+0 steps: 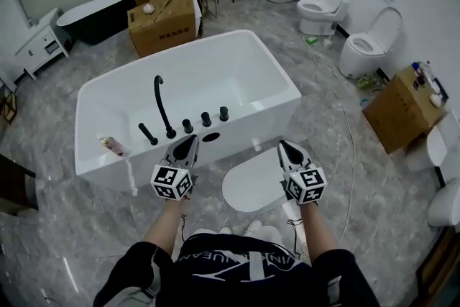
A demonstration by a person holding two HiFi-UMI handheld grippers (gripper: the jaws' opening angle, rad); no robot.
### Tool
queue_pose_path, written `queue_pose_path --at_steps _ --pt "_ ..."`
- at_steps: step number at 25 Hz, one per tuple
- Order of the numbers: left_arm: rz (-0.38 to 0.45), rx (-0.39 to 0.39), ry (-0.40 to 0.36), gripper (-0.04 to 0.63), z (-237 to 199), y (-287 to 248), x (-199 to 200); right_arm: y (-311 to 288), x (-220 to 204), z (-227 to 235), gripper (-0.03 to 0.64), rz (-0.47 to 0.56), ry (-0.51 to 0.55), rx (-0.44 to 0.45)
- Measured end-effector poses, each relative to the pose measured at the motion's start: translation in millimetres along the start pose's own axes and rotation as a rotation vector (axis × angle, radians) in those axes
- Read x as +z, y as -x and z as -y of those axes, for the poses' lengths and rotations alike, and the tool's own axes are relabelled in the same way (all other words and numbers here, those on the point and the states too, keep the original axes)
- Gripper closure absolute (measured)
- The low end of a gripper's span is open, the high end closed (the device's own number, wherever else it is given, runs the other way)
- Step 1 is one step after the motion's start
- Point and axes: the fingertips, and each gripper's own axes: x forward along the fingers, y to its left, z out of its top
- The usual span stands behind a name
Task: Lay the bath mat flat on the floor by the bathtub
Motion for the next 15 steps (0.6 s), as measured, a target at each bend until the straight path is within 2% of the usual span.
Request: queue_pose_path --at_steps 9,15 --pt "0.075 0.071 -0.045 0.583 -6.1 25.7 39.9 6.7 41.1 -9.9 0.592 0.093 0.043 0.004" --pt "0.104 0.123 -0.035 0.583 -16.5 47.9 46.2 15.6 44.2 -7.6 0.592 0.110 0.040 -0.009"
